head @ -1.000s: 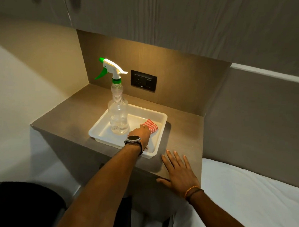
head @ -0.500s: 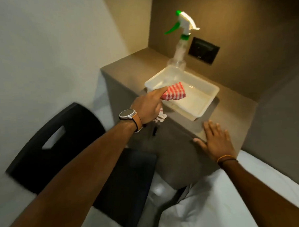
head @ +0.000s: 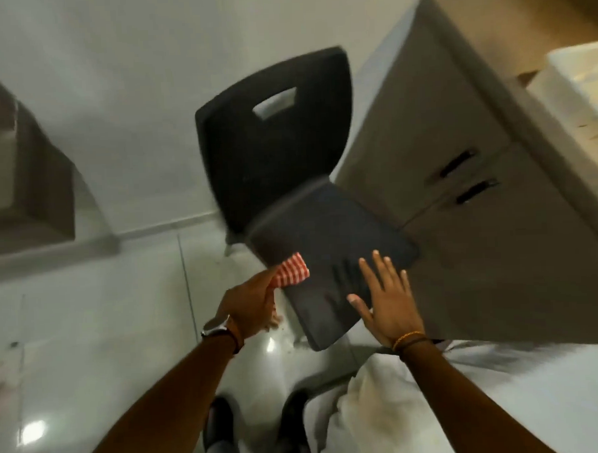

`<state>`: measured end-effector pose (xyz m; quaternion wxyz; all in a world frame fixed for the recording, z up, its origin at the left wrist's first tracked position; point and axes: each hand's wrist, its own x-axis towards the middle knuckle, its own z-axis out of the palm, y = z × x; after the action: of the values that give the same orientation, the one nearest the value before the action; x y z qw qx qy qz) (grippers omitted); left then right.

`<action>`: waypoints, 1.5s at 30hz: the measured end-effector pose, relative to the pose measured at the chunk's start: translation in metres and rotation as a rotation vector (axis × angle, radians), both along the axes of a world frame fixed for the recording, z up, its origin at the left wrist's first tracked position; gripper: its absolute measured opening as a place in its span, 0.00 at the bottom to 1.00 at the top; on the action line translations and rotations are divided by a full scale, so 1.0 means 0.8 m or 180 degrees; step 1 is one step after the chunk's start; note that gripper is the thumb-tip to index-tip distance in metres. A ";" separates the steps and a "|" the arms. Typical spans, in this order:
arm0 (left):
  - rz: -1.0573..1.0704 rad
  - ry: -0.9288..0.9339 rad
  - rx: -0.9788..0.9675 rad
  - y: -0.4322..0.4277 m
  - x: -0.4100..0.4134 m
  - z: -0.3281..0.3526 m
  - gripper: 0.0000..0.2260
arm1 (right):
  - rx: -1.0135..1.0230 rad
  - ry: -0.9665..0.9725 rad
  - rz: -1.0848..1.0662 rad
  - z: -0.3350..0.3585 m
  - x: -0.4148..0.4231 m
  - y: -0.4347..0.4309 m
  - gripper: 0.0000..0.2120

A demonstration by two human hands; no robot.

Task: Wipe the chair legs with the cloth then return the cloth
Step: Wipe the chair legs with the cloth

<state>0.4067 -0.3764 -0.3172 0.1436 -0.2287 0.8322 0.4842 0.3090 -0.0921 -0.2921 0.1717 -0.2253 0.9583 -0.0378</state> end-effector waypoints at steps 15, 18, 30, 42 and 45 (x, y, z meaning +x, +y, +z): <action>0.1789 0.0033 0.0783 0.264 0.125 -0.381 0.22 | -0.0134 0.0092 0.1190 -0.298 0.021 -0.028 0.36; 0.2209 0.0461 0.1418 0.292 0.108 -0.381 0.22 | -0.0276 0.0244 0.1178 -0.309 0.022 -0.024 0.36; 0.2365 0.0058 0.2604 0.269 0.065 -0.492 0.24 | -0.0516 0.0454 0.1151 -0.316 0.026 -0.022 0.34; 0.2710 -0.0782 0.2384 0.246 0.048 -0.711 0.16 | -0.0848 0.0537 0.1210 -0.320 0.031 -0.021 0.34; 0.3027 -0.0925 0.2726 0.251 0.047 -0.680 0.19 | -0.0784 0.0551 0.1204 -0.319 0.030 -0.024 0.34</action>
<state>0.4443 -0.1753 -0.8615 0.1032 -0.5573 0.3461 0.7476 0.3331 -0.1111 -0.5469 0.0641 -0.4224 0.8983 -0.1021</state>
